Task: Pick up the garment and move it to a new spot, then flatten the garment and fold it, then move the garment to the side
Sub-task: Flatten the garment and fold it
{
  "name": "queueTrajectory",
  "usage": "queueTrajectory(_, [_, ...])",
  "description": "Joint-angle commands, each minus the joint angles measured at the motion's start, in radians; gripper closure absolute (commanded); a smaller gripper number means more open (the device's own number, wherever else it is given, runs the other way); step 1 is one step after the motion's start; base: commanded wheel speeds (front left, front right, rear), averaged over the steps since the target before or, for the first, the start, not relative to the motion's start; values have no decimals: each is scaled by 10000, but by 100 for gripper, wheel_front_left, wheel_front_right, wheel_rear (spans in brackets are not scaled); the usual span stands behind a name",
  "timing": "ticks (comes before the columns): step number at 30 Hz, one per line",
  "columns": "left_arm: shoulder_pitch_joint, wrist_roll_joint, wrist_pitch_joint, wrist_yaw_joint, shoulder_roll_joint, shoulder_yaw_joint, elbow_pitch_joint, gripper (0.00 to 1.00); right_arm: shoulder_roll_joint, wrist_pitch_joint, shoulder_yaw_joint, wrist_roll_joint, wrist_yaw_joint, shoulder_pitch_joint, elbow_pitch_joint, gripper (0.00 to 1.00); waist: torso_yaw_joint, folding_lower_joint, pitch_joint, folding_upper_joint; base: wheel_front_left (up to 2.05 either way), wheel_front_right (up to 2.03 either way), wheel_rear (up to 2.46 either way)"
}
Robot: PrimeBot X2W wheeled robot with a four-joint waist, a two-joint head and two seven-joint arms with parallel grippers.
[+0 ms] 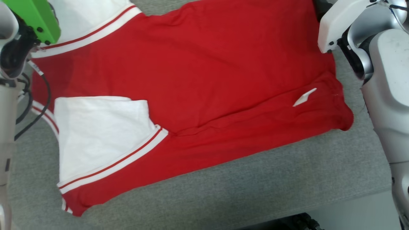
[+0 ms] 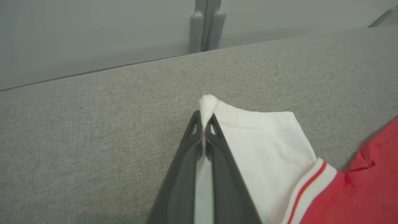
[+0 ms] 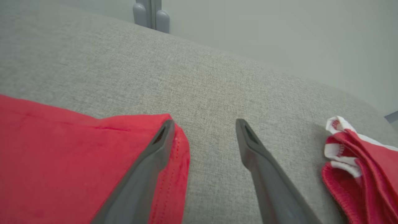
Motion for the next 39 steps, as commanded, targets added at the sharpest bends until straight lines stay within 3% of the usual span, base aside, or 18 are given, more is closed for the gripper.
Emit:
queueTrajectory(1, [-58,-77,-97,-56,-90,-55,-64,100,-110,176,142,165,-11,-133,201,0,505,-1,-117,0,0,0,0])
queueTrajectory(5, [177,-189,-305,-147,-244,-174,-285,100,-510,1013,836,734,-5,-352,743,0,779,-1,-202,0,0,0,0])
queueTrajectory(6, [239,-197,-341,-171,-285,-210,-329,100,-568,1165,993,878,-5,-341,808,8,826,-1,-229,0,0,0,0])
queueTrajectory(8, [297,-256,-410,-175,-323,-249,-374,100,-691,1398,1220,1147,-5,-336,887,52,877,-1,-272,0,0,0,0])
queueTrajectory(10, [327,-302,-467,-187,-327,-266,-413,100,-818,1608,1386,1392,-5,-355,958,73,910,-1,-328,0,0,0,0])
queueTrajectory(12, [365,-332,-495,-190,-316,-266,-425,100,-914,1760,1511,1583,-6,-363,987,100,916,-1,-383,0,0,0,0])
queueTrajectory(16, [424,-359,-617,-186,-217,-206,-439,100,-1007,1601,1628,1802,-6,-424,837,100,860,-1,-559,0,0,0,0])
queueTrajectory(26, [1009,-580,-1314,-259,-11,4,-940,100,-683,-74,1230,1668,-8,46,613,100,633,-1,-1591,0,0,0,0])
queueTrajectory(32, [3045,-978,-1801,-255,396,136,-2686,100,-668,-971,803,1972,-9,1513,68,100,664,-1,-2489,0,0,0,0])
queueTrajectory(39, [6572,-1296,-2433,453,566,321,-4943,100,-451,-1567,-409,2076,-9,4271,-1138,100,950,-1,-3314,0,0,0,0])
